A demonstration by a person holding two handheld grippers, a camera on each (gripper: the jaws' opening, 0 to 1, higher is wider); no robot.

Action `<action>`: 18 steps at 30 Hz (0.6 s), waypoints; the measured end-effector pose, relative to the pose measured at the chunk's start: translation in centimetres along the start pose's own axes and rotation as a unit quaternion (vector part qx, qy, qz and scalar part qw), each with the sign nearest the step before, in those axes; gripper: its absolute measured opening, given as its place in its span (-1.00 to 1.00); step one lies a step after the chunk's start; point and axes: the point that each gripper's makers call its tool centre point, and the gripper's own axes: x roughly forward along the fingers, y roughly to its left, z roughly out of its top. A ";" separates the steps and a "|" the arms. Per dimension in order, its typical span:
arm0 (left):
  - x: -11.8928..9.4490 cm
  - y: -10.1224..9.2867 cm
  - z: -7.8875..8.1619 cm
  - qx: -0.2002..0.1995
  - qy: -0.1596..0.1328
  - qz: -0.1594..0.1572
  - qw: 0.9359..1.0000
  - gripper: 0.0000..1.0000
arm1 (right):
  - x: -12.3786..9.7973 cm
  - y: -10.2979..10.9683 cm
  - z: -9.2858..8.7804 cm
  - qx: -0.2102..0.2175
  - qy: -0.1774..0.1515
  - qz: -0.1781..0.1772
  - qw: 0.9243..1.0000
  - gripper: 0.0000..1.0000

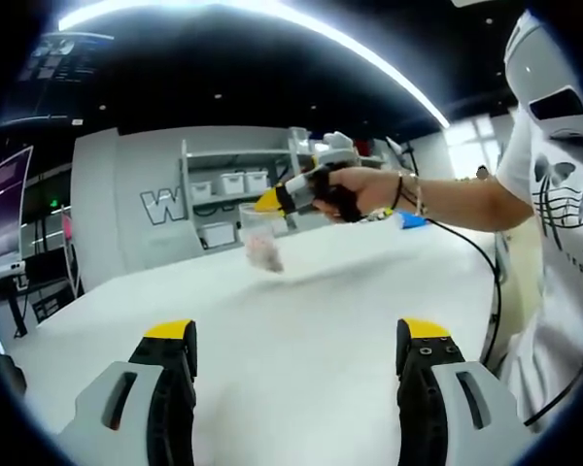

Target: Open the resealable bag by pulling the two sides of the seal apart until the entire bag opening is separated and visibly accessible.

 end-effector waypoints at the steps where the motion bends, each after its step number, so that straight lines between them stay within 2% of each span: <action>1: 0.0 0.0 0.0 0.000 0.000 0.000 1.000 0.67 | 0.0 -0.2 0.0 0.001 0.000 -0.002 1.000 -1.00; 6: 0.0 0.0 0.0 0.001 -0.001 0.000 1.000 0.67 | 0.2 -0.7 0.1 0.003 0.001 -0.008 1.000 -1.00; 12: 0.0 0.1 0.0 0.003 -0.002 0.001 1.000 0.67 | 0.8 -1.4 1.0 0.000 -0.003 -0.012 1.000 -1.00; 18: 0.1 0.1 0.0 0.004 -0.001 0.002 1.000 0.67 | 1.2 -2.0 0.9 0.000 0.001 -0.017 1.000 -1.00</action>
